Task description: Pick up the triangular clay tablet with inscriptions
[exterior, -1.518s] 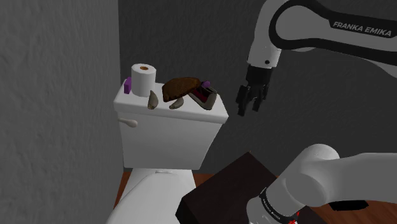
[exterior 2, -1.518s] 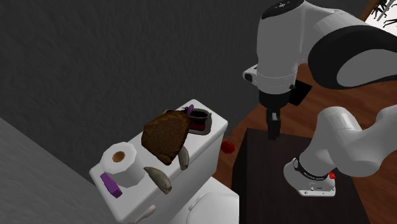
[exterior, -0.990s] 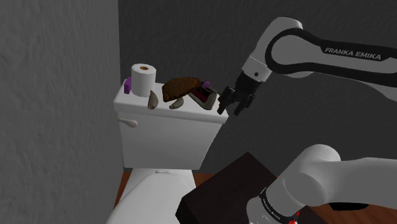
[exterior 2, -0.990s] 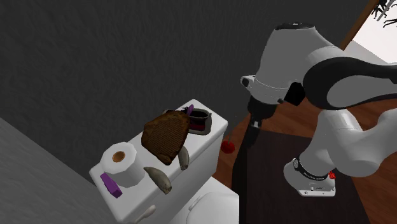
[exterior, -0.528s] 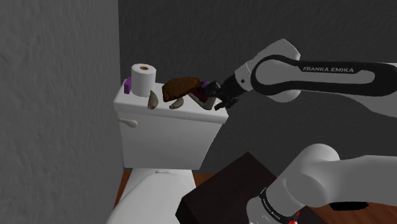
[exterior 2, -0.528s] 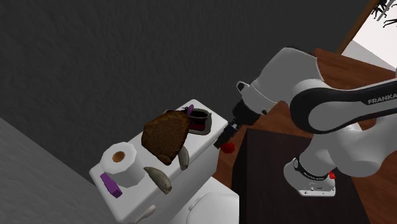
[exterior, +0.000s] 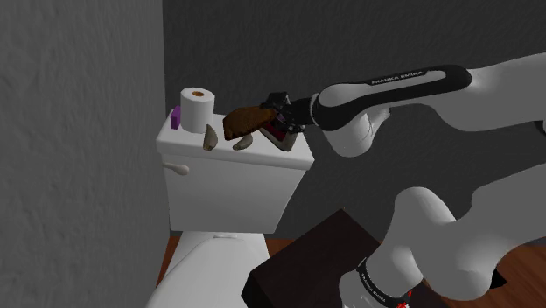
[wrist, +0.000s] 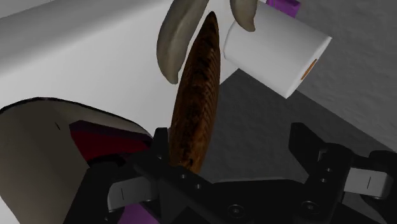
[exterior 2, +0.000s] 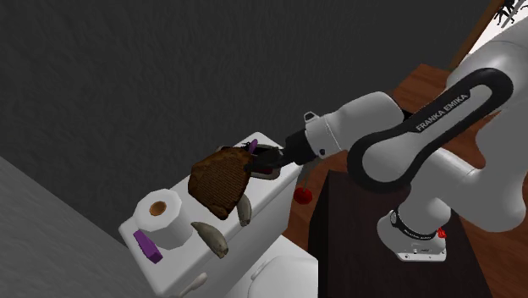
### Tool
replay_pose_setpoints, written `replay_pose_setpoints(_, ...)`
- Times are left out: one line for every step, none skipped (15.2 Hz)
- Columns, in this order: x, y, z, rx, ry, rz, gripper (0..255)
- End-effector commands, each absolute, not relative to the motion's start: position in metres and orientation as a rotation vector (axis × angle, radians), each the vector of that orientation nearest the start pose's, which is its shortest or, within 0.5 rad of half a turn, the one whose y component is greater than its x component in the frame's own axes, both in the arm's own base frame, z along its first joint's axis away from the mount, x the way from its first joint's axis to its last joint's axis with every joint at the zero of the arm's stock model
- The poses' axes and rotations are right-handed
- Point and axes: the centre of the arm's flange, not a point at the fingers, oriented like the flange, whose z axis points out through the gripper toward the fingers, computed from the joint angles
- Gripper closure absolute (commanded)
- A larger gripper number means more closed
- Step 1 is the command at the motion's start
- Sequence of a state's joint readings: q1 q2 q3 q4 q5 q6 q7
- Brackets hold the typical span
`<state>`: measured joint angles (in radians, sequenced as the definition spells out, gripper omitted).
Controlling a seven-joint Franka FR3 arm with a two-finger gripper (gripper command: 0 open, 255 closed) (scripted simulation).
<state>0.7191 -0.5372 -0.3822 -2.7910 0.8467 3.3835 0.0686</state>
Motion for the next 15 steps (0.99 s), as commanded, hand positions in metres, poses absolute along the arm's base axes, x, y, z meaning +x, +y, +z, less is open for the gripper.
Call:
replay_pose_setpoints(0.393, 0.041, 0.436, -2.123, 0.876, -1.105, 0)
replay_pose_setpoints(0.393, 0.042, 0.43, -2.123, 0.876, -1.105, 0)
replay_pose_setpoints(0.393, 0.042, 0.425, -2.123, 0.876, -1.105, 0)
replay_pose_setpoints(0.393, 0.042, 0.42, -2.123, 0.876, -1.105, 0)
replay_pose_setpoints(0.393, 0.041, 0.415, -2.123, 0.876, -1.105, 0)
replay_pose_setpoints(0.393, 0.041, 0.409, -2.123, 0.876, -1.105, 0)
replay_pose_setpoints(0.393, 0.041, 0.404, -2.123, 0.876, -1.105, 0)
replay_pose_setpoints(0.393, 0.041, 0.396, -2.123, 0.876, -1.105, 0)
replay_pose_setpoints(0.393, 0.041, 0.396, -2.123, 0.876, -1.105, 0)
replay_pose_setpoints(0.393, 0.041, 0.396, -2.123, 0.876, -1.105, 0)
replay_pose_setpoints(0.395, 0.041, 0.394, -2.123, 0.876, -1.105, 255)
replay_pose_setpoints(0.393, 0.039, 0.39, -2.123, 0.876, -1.105, 255)
replay_pose_setpoints(0.394, 0.04, 0.389, -2.123, 0.876, -1.105, 255)
replay_pose_setpoints(0.394, 0.04, 0.389, -2.123, 0.876, -1.105, 255)
replay_pose_setpoints(0.393, 0.04, 0.388, -2.123, 0.876, -1.105, 255)
